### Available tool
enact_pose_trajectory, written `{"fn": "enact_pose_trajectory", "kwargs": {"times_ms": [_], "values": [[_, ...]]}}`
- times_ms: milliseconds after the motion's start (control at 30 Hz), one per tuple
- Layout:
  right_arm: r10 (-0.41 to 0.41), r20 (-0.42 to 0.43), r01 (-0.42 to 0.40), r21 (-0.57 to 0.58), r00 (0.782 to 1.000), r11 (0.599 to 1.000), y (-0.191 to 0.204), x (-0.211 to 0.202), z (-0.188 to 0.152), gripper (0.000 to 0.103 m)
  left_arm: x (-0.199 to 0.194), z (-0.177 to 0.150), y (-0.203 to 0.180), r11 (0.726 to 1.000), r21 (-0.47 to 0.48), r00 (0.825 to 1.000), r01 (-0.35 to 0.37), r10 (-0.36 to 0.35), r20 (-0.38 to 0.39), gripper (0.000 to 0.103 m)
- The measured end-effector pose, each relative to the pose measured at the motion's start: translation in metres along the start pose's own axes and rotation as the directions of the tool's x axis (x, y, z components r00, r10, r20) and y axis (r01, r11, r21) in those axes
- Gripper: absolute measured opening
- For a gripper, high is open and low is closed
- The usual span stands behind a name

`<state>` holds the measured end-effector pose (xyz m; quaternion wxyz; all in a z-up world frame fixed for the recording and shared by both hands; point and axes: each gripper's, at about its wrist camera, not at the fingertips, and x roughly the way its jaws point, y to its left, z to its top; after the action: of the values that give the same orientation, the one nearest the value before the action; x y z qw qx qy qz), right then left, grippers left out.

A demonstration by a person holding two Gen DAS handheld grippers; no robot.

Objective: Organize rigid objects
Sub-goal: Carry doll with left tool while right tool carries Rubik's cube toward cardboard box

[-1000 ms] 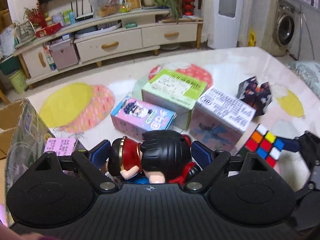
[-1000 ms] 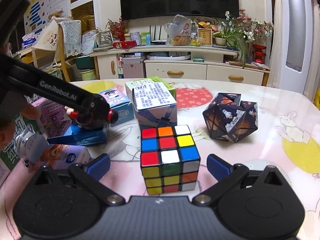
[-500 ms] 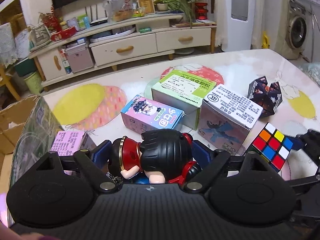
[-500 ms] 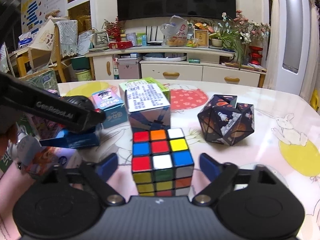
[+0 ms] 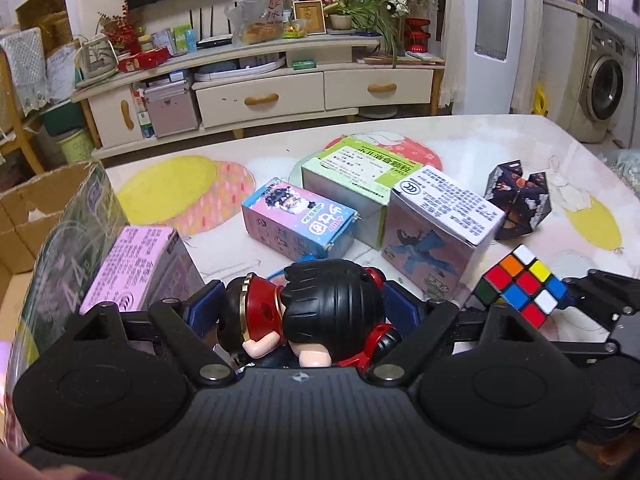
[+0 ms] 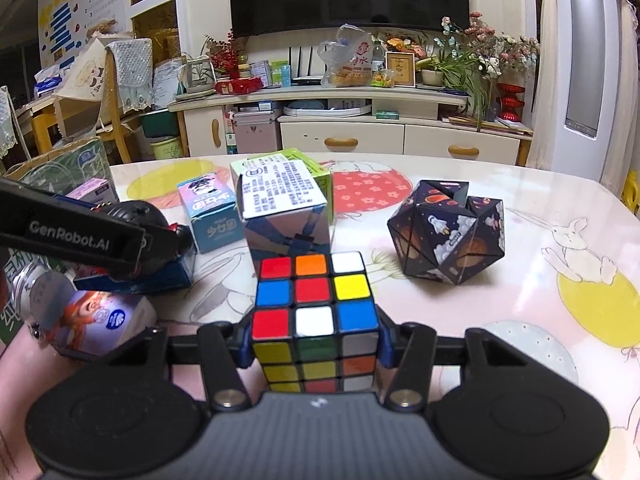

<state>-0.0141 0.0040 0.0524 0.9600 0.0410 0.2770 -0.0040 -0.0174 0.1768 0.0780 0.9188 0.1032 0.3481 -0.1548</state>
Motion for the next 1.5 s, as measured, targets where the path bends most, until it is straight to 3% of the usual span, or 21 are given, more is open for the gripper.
{"fn": "enact_pose_trajectory", "kwargs": {"times_ms": [700, 967, 1500], "values": [[0.031, 0.070, -0.026, -0.070, 0.997, 0.997, 0.044, -0.043, 0.010, 0.053, -0.049, -0.016, 0.009, 0.993, -0.082, 0.996, 0.082, -0.078, 0.047, 0.103], [0.009, 0.112, 0.005, -0.131, 0.994, 0.991, 0.067, -0.060, 0.017, 0.053, -0.069, -0.014, 0.022, 0.988, -0.103, 0.991, 0.113, -0.104, 0.089, 0.103], [0.058, 0.193, -0.023, -0.179, 0.979, 0.984, 0.111, -0.087, 0.042, 0.053, -0.111, -0.006, 0.060, 0.977, -0.172, 0.975, 0.124, -0.088, 0.202, 0.103]]}}
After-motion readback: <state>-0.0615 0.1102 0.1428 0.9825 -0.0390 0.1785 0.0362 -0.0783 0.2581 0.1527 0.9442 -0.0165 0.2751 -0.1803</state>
